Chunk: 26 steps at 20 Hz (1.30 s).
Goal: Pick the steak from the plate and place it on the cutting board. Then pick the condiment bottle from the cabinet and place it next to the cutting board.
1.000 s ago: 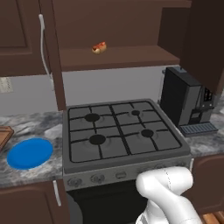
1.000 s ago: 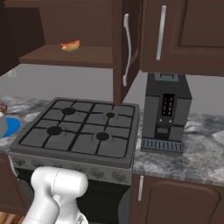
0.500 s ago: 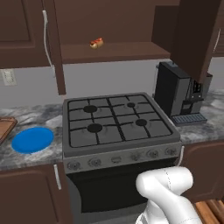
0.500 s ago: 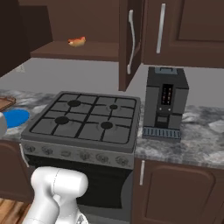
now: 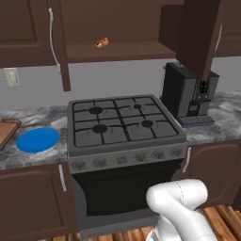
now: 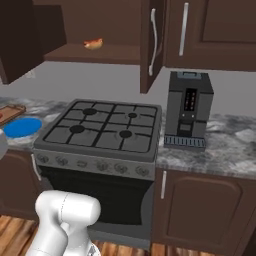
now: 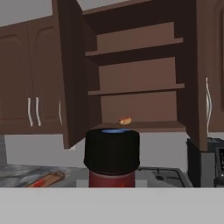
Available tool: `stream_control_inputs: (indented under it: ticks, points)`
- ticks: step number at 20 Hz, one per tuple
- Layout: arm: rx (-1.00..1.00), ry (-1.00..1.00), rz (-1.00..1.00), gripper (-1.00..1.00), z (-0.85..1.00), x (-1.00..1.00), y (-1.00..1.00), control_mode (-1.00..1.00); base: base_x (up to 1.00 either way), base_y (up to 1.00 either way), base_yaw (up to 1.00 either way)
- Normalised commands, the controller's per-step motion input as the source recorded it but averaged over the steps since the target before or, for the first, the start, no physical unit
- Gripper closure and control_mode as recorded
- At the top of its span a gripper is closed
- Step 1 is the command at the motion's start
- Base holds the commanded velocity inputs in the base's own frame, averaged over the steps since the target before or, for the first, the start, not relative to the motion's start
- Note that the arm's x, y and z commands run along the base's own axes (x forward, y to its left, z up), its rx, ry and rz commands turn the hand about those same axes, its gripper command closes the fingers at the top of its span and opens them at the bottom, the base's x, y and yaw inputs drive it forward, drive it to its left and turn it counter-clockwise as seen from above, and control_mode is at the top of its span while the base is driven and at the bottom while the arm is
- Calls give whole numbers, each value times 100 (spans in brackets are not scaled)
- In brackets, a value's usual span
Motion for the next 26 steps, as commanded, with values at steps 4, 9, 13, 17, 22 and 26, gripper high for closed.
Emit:
stream_control_inputs:
  ticks: [4, 9, 13, 17, 22, 26]
  points:
    - [0, 0, 0, 100, 0, 0, 0, 100, -26, 24, 0]
    - [0, 0, 0, 100, 0, 0, 0, 100, -18, 42, 0]
    - [0, 0, 0, 100, 0, 0, 0, 100, -17, 49, 0]
    - [0, 0, 0, 100, 0, 0, 0, 100, -19, 54, 0]
    - [0, 0, 0, 100, 0, 0, 0, 100, -17, 53, 0]
    - [0, 0, 0, 100, 0, 0, 0, 100, -17, 59, 0]
